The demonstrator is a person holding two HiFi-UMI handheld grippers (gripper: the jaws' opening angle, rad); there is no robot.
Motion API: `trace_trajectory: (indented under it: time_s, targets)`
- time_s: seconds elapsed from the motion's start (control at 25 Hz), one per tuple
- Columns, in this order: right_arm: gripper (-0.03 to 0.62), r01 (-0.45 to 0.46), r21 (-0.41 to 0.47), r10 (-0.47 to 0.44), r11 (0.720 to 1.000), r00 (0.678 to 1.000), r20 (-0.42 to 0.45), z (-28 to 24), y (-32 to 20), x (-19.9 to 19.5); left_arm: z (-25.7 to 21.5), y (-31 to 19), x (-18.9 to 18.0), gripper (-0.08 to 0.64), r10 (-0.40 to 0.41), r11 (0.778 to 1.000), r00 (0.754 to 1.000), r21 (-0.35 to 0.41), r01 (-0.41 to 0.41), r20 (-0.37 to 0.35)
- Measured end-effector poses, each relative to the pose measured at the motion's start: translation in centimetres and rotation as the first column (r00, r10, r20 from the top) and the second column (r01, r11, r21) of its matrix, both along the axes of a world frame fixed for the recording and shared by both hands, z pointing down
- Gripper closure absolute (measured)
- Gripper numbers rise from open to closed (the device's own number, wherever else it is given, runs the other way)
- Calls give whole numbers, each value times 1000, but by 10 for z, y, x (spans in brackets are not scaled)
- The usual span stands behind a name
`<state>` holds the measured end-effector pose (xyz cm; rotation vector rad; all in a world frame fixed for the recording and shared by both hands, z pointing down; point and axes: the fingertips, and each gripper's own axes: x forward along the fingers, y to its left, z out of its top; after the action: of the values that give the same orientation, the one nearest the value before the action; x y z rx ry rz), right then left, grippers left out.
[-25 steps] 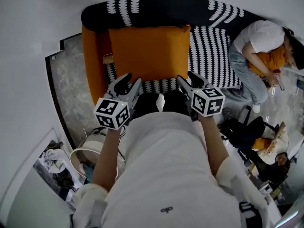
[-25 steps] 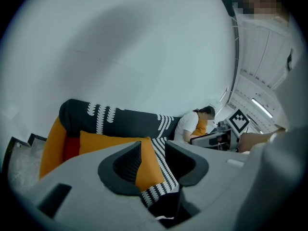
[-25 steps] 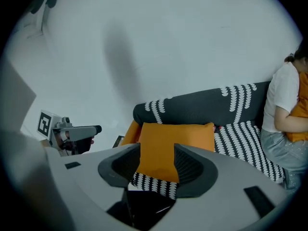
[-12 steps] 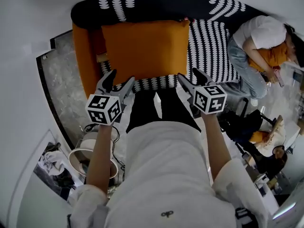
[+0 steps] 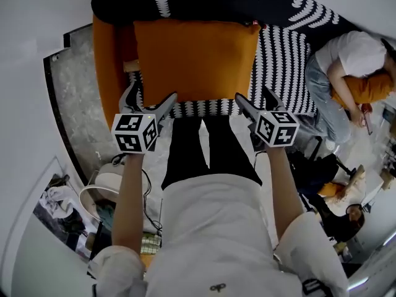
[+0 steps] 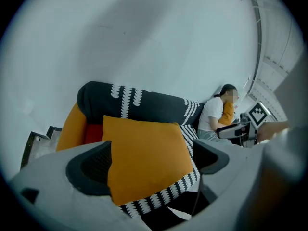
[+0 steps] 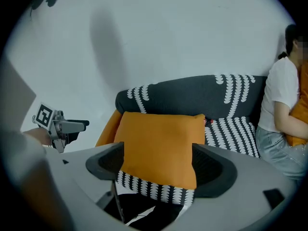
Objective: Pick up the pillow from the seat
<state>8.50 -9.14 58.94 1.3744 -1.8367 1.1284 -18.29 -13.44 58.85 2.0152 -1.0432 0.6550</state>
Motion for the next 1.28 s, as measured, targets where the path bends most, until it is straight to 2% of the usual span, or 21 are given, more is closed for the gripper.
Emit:
trace_trajectory:
  time_s: [0.32, 0.52, 1.0, 1.28]
  targets:
    - [151, 20, -31, -21, 999, 999, -36, 49, -9, 4, 44, 3, 6, -27, 18, 998, 999, -57, -16, 30]
    - [133, 29, -66, -32, 997, 999, -35, 82, -10, 8, 82, 9, 4, -32, 17, 993, 998, -115, -11, 52]
    - [127, -9, -119, 3, 993, 999, -52, 166, -28, 32, 169, -2, -18, -32, -48, 972, 987, -220, 82, 156]
    - [127, 4, -157, -18, 988, 996, -86, 200, -36, 51, 203, -6, -15, -32, -90, 957, 972, -252, 145, 217]
